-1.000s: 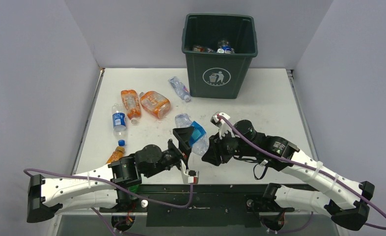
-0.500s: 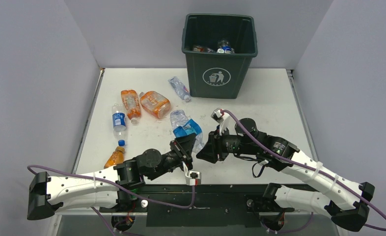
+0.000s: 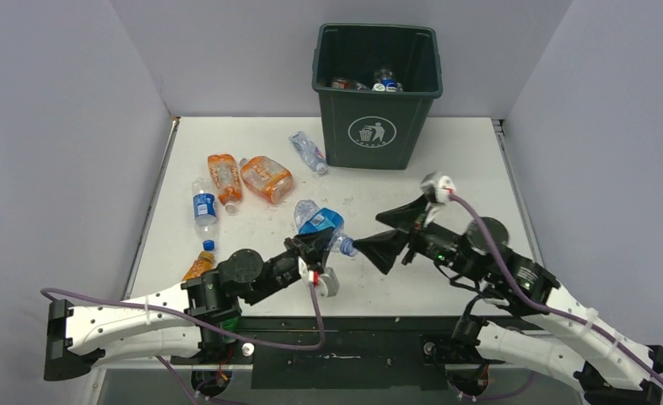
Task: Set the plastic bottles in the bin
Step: Pick up the plastic bottle at the center of the board.
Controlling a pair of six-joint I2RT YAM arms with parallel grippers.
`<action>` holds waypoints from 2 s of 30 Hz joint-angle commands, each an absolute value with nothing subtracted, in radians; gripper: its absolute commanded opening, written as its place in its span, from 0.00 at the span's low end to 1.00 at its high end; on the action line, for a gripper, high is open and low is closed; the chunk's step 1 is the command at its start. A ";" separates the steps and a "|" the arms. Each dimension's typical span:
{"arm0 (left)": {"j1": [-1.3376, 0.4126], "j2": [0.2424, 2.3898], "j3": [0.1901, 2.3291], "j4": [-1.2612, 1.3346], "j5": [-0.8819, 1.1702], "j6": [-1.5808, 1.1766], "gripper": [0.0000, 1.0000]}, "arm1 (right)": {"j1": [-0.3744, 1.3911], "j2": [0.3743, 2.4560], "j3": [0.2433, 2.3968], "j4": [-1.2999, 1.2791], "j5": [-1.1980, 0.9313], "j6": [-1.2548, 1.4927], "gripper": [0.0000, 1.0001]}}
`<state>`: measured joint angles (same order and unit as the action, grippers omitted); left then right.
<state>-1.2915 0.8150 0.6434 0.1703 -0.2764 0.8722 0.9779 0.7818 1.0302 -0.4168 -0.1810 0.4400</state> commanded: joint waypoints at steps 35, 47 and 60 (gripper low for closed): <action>-0.715 0.934 0.824 0.222 0.664 -0.420 0.00 | 0.986 1.040 1.052 0.128 -0.079 0.329 0.30; -0.714 0.750 0.614 0.481 0.417 -0.405 0.96 | 0.983 1.015 1.194 -0.037 -0.007 0.233 0.05; -0.712 0.623 0.563 0.382 -0.155 -0.317 0.96 | 0.895 1.125 1.509 0.220 0.478 -0.039 0.05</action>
